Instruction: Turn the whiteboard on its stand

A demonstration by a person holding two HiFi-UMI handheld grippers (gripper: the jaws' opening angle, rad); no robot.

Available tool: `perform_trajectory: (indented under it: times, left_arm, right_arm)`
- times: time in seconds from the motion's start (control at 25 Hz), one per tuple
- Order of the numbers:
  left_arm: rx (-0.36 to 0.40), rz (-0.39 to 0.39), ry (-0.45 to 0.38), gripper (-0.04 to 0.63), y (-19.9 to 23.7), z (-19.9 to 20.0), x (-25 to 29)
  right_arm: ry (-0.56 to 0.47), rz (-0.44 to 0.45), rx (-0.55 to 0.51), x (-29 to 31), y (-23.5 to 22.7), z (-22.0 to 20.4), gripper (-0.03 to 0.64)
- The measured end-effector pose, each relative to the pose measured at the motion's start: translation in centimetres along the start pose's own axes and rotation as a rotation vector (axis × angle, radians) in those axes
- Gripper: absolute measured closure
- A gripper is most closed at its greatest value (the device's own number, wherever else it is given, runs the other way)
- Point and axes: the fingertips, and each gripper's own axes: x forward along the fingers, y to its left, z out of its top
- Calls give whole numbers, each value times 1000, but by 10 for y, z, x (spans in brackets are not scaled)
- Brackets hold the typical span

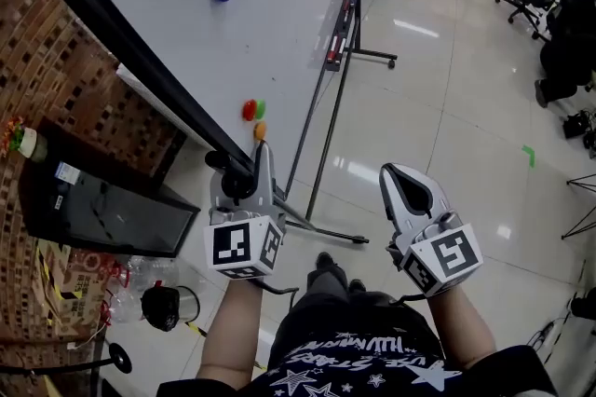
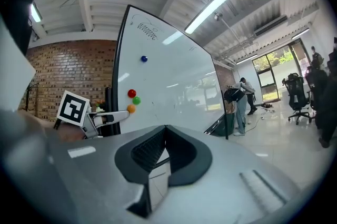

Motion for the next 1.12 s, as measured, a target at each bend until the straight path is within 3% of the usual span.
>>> perform_trajectory:
  times: [0.24,0.68,1.12]
  left_arm:
    - [4,25,2,480,-12,-1,-5]
    - [10,34,-15,480,-31,5,-32]
    - [-5,-3,5,482,-58,12,-94]
  right_arm:
    - [5,-25,-6,-41,-5,-4,609]
    - [-8,-147,-8,-86,-31,-1,609]
    - [8,-167,-6,-119,9,-8,609]
